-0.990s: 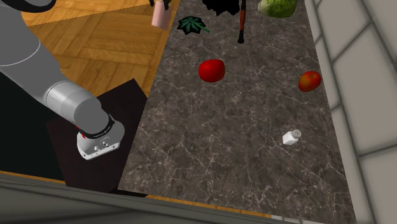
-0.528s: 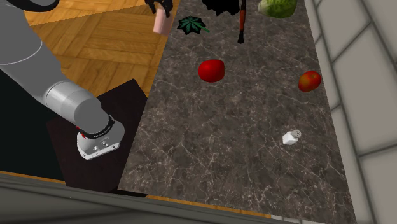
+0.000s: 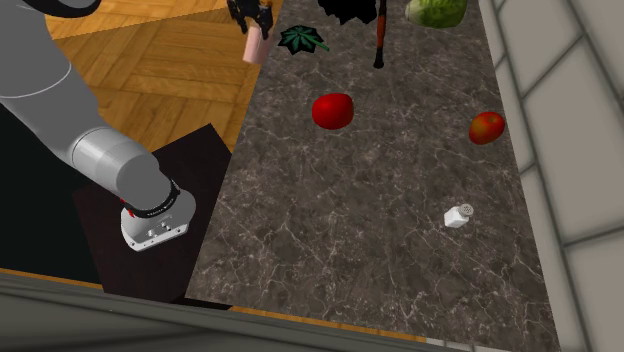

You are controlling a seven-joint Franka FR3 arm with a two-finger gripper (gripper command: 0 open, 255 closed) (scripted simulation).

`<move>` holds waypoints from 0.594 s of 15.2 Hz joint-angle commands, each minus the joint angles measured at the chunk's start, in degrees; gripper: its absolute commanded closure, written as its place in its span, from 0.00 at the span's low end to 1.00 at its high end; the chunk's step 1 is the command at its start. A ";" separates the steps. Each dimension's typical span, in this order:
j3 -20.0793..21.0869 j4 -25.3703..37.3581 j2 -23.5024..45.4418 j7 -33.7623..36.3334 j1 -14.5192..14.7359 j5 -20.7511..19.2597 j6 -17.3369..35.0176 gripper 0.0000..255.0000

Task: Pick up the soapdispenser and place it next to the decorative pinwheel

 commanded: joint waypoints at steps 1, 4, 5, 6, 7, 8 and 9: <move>-0.02 -0.81 0.61 0.10 0.00 -0.10 1.48 1.00; -0.05 -1.94 1.62 0.27 0.01 -0.27 3.61 1.00; -0.06 -2.29 1.98 0.33 0.01 -0.34 4.32 1.00; -0.07 -2.63 2.35 0.39 0.02 -0.40 5.02 1.00; -0.09 -2.95 2.73 0.46 0.03 -0.46 5.72 1.00; -0.10 -3.26 3.12 0.52 0.03 -0.53 6.42 1.00; -0.12 -3.56 3.52 0.59 0.04 -0.60 7.12 1.00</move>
